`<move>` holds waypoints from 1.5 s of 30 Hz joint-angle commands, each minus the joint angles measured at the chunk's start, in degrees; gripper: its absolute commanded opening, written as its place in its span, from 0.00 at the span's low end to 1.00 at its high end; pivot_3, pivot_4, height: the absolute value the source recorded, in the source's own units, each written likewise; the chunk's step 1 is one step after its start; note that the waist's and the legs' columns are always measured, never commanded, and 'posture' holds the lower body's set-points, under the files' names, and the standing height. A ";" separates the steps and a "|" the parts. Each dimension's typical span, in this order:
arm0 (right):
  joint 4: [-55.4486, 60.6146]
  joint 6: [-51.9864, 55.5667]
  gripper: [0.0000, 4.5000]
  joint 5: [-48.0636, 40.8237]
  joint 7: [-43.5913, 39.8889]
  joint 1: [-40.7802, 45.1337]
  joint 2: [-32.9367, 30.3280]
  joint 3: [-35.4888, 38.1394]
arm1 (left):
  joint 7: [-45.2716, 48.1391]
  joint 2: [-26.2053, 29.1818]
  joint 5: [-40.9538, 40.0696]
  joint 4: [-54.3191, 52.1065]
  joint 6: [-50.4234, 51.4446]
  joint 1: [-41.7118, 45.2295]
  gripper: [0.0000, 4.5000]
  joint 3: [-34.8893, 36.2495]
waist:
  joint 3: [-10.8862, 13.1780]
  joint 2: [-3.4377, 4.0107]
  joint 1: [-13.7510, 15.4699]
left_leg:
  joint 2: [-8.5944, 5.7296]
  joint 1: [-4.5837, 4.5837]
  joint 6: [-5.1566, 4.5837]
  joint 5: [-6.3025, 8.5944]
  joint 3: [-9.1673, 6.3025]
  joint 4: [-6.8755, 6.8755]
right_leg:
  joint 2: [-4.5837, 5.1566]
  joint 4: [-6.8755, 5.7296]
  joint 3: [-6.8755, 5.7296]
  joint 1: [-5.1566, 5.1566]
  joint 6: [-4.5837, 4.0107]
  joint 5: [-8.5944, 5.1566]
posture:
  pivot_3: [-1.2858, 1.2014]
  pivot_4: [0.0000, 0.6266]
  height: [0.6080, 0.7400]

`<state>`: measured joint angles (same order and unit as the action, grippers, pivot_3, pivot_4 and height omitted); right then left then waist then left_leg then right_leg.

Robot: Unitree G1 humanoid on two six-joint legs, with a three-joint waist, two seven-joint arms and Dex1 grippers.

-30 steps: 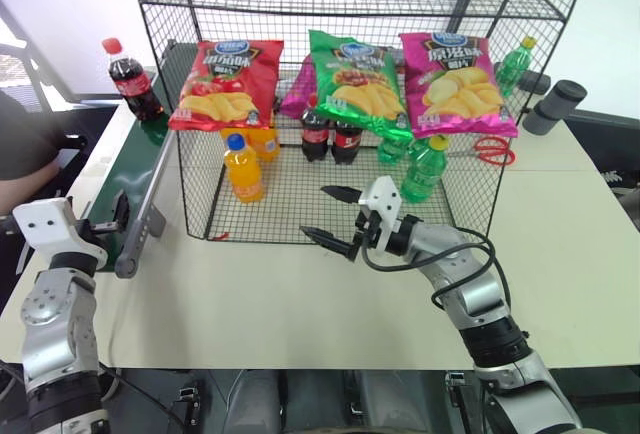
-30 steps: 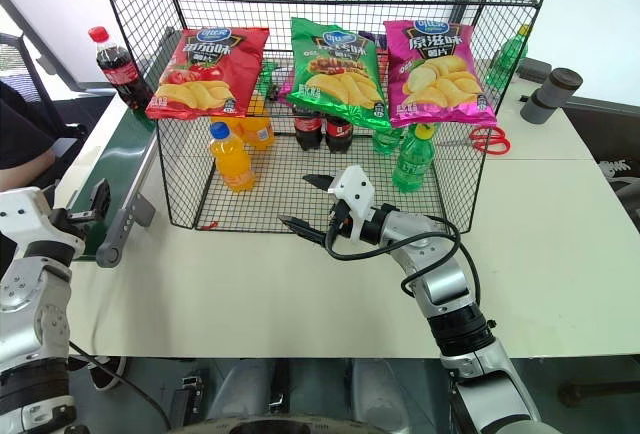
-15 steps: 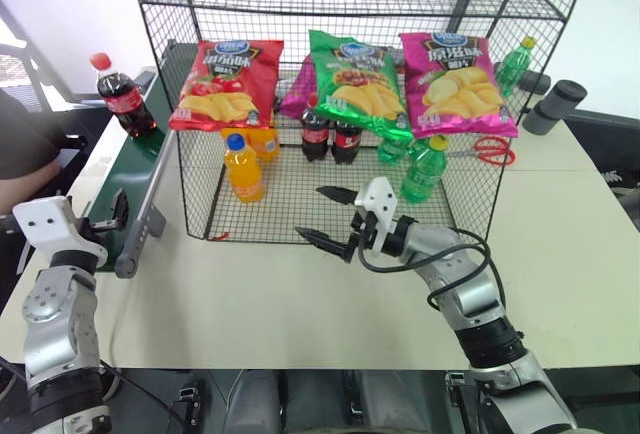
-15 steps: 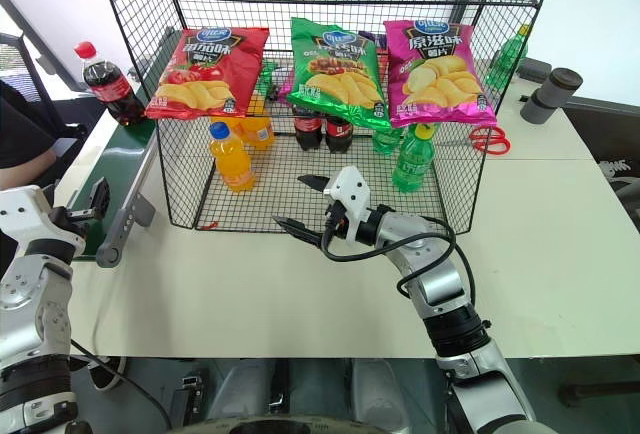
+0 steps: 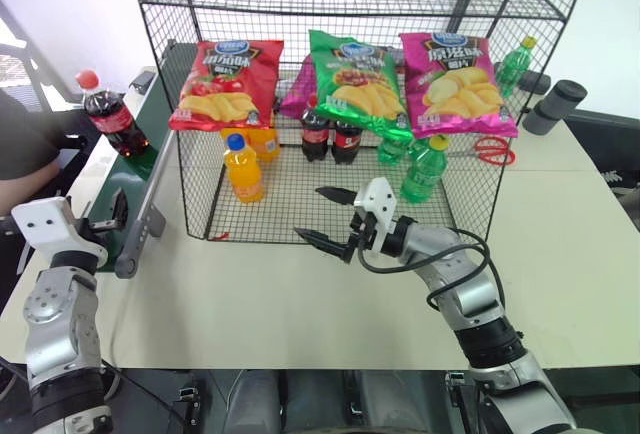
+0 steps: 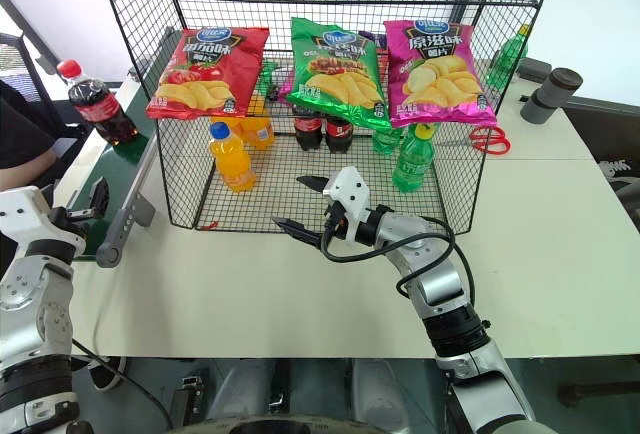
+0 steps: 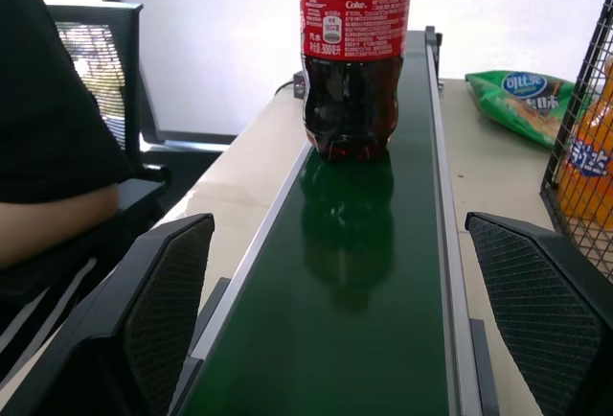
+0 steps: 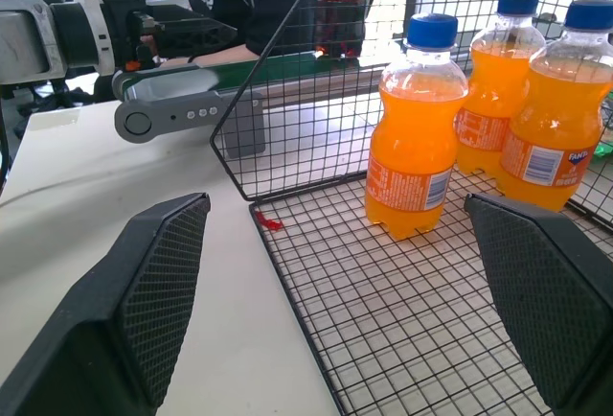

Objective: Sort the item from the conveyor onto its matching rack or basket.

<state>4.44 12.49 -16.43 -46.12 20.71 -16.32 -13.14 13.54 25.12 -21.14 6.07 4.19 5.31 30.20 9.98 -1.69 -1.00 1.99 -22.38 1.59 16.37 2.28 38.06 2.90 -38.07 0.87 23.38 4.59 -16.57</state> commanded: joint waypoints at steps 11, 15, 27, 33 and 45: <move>2.49 -0.67 0.98 -0.23 -0.38 0.87 0.76 -0.34 | -0.96 0.36 0.23 -0.31 -1.71 -0.41 1.00 1.24 | 0.00 0.00 -0.01 | 0.00 -0.01 0.00 0.00 0.00 -0.02 | 0.04 0.02 -0.01 0.01 -0.01 0.00 | 0.52 0.24 0.95; 2.43 -0.69 0.98 -0.19 -0.40 0.95 0.90 -0.33 | -1.06 0.45 0.20 -0.17 -1.80 -0.41 1.00 1.21 | 0.00 0.00 -0.01 | 0.00 -0.01 0.00 0.00 0.00 -0.03 | 0.05 0.02 -0.01 0.02 -0.01 0.00 | 0.52 0.24 0.95; 2.89 -0.46 0.98 -0.21 -0.46 0.73 0.89 -0.43 | -1.28 0.52 0.11 -0.11 -1.97 -0.62 1.00 1.22 | 0.00 0.00 -0.02 | -0.01 -0.03 0.01 0.00 0.00 -0.05 | 0.09 0.03 -0.01 0.04 -0.01 0.00 | 0.52 0.24 0.95; 2.91 -0.39 0.98 -0.29 -0.63 0.73 0.75 -0.40 | -1.97 0.57 0.47 0.11 -2.32 -0.66 1.00 1.57 | 0.00 0.00 -0.03 | -0.02 -0.03 0.01 0.01 0.00 -0.06 | 0.11 0.05 -0.01 0.04 -0.02 -0.01 | 0.52 0.24 0.95; 2.84 -0.43 0.98 -0.22 -0.63 0.68 0.81 -0.49 | -3.16 0.95 0.78 1.17 -2.64 -0.34 1.00 2.32 | 0.00 0.00 -0.04 | -0.03 -0.04 0.01 0.01 0.00 -0.08 | 0.14 0.07 -0.02 0.05 -0.02 -0.01 | 0.52 0.24 0.95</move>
<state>4.47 12.51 -16.43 -46.58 20.71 -15.78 -13.51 10.75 25.14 -20.61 7.91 2.95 4.80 30.93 9.99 -1.69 -1.03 1.96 -22.42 1.60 16.38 2.27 37.98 3.05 -38.00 0.84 23.44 4.57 -16.58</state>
